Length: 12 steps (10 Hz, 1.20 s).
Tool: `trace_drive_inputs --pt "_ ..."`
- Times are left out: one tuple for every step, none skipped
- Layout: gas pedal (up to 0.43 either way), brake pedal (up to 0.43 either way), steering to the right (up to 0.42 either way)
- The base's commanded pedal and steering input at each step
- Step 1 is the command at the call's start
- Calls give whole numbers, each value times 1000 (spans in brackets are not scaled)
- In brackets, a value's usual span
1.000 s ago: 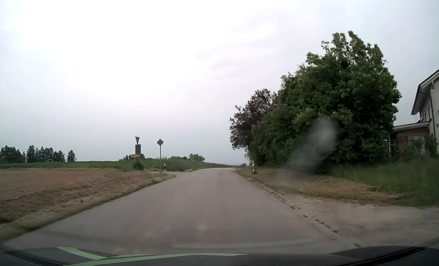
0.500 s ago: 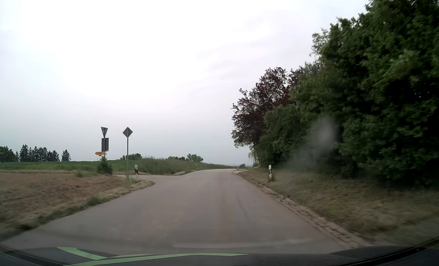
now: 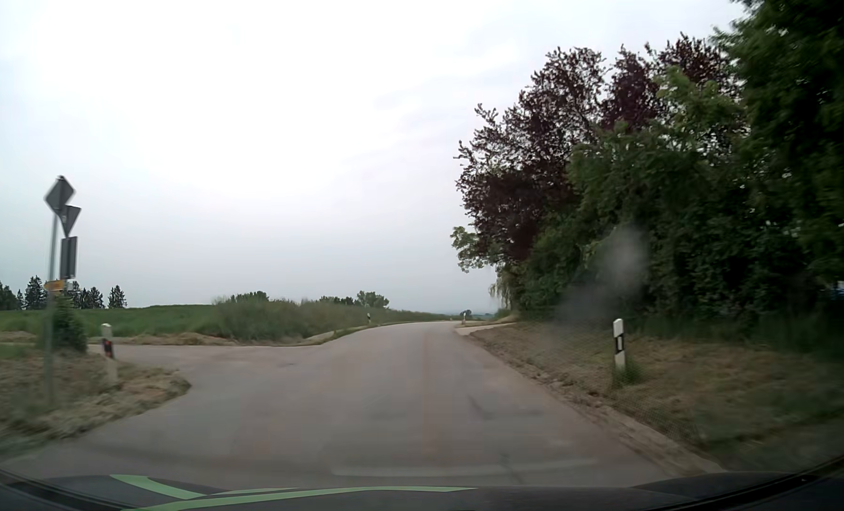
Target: Follow the waypoints while adhering to traffic rules and regulations
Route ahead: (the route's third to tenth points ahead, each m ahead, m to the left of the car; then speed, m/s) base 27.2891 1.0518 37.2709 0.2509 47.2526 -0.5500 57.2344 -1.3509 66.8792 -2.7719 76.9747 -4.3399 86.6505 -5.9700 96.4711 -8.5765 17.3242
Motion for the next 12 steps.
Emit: trace_drive_inputs --pt "79 0 0" --pt "67 0 0" --pt "67 0 0" --pt "67 0 0" --pt "67 0 0" --pt "67 0 0" --pt "67 0 0" --pt "67 0 0" --pt "67 0 0" --pt "67 0 0" --pt "67 0 0" --pt "67 0 2"
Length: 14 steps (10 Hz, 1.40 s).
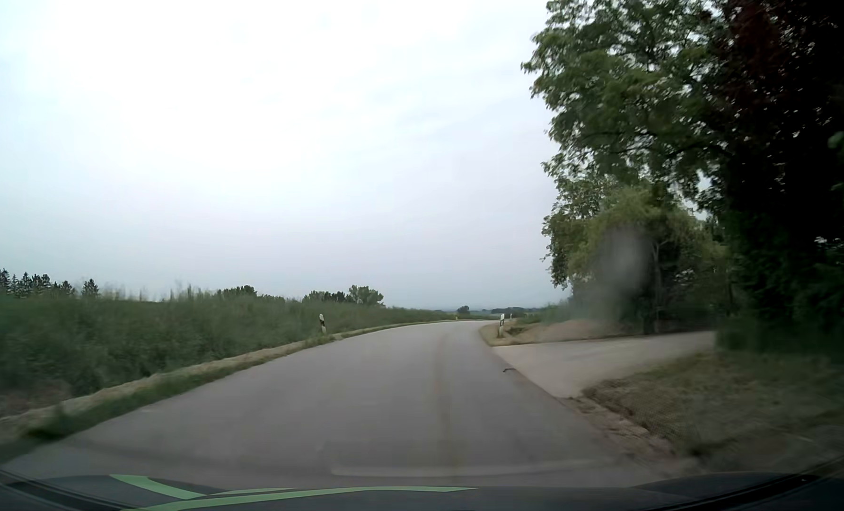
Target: Follow the waypoints while adhering to traffic rules and regulations
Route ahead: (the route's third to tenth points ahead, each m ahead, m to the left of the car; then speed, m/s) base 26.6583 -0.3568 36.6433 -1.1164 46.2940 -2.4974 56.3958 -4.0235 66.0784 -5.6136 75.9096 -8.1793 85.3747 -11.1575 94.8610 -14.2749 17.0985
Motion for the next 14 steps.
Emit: trace_drive_inputs --pt "67 0 4" --pt "79 0 9" --pt "79 0 13" --pt "79 0 15" --pt "79 0 17" --pt "79 0 18" --pt "79 0 19" --pt "79 0 21" --pt "79 0 23" --pt "79 0 23" --pt "79 0 23" --pt "79 0 23" --pt "79 0 22" --pt "79 0 21"
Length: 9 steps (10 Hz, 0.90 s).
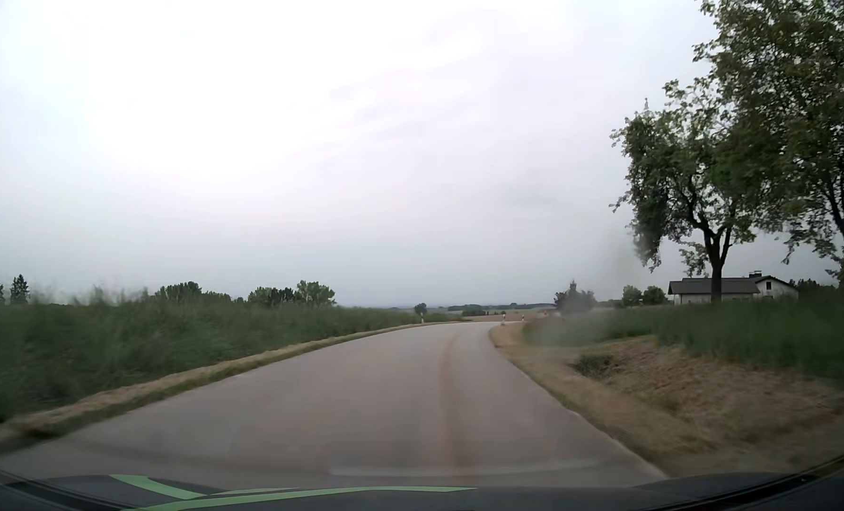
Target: Follow the waypoints while adhering to traffic rules and regulations
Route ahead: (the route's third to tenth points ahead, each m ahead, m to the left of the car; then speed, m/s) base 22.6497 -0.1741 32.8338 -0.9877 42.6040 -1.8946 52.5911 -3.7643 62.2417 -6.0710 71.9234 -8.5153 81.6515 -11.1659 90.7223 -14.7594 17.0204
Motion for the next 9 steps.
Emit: trace_drive_inputs --pt "79 0 20" --pt "79 0 19" --pt "79 0 20" --pt "79 0 19" --pt "79 0 18" --pt "79 0 18" --pt "79 0 17" --pt "67 0 17" --pt "67 0 16"
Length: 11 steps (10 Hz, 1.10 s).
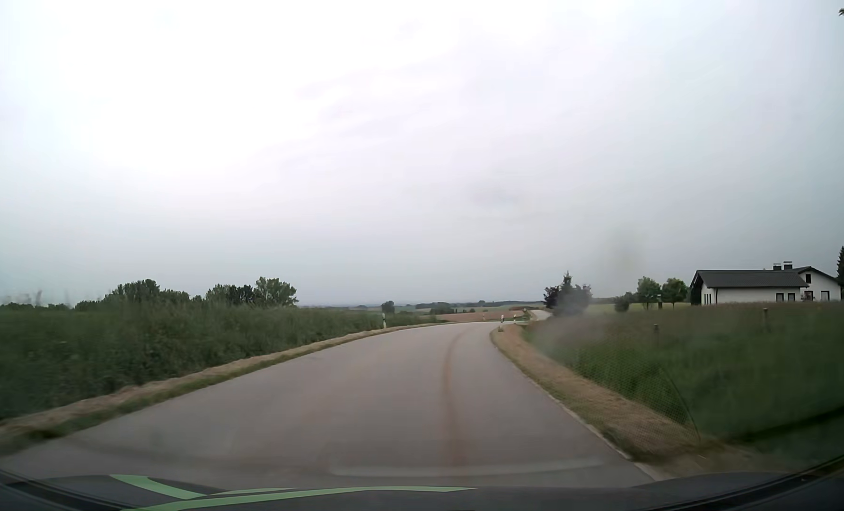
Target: Follow the waypoints while adhering to traffic rules and regulations
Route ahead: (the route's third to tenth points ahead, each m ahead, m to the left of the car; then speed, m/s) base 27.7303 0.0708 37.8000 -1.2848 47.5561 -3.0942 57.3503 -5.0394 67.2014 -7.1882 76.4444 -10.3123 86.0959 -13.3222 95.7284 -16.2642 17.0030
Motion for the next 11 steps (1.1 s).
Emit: trace_drive_inputs --pt "67 0 16" --pt "67 0 17" --pt "67 0 16" --pt "67 0 17" --pt "67 0 18" --pt "67 0 20" --pt "67 0 22" --pt "67 0 24" --pt "67 0 25" --pt "67 0 25" --pt "67 0 24"
